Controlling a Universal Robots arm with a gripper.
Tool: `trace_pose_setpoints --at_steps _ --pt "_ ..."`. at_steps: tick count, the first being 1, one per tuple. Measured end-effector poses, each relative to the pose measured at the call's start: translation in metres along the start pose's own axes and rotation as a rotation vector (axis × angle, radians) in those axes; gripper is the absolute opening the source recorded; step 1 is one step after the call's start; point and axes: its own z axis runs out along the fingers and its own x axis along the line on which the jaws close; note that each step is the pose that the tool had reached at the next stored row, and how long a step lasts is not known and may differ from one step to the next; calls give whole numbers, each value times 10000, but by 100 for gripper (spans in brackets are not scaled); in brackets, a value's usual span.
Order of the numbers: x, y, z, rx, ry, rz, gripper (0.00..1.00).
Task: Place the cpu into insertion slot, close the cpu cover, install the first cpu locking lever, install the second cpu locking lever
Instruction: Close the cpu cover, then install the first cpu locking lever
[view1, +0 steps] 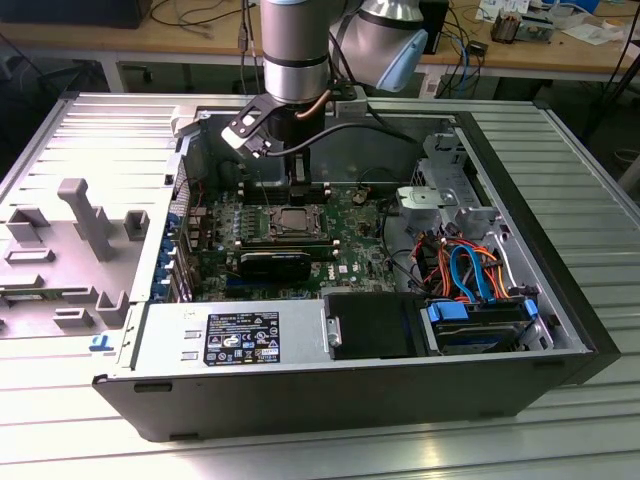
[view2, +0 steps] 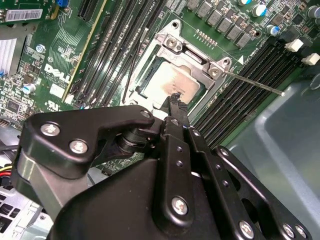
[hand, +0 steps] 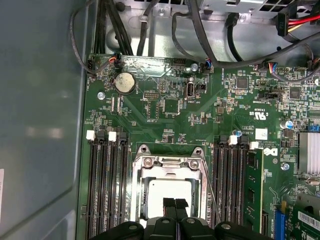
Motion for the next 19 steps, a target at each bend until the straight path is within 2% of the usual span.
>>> trace_pose_setpoints --at_steps 19 --pt "2 -41 -1 -1 5 2 11"
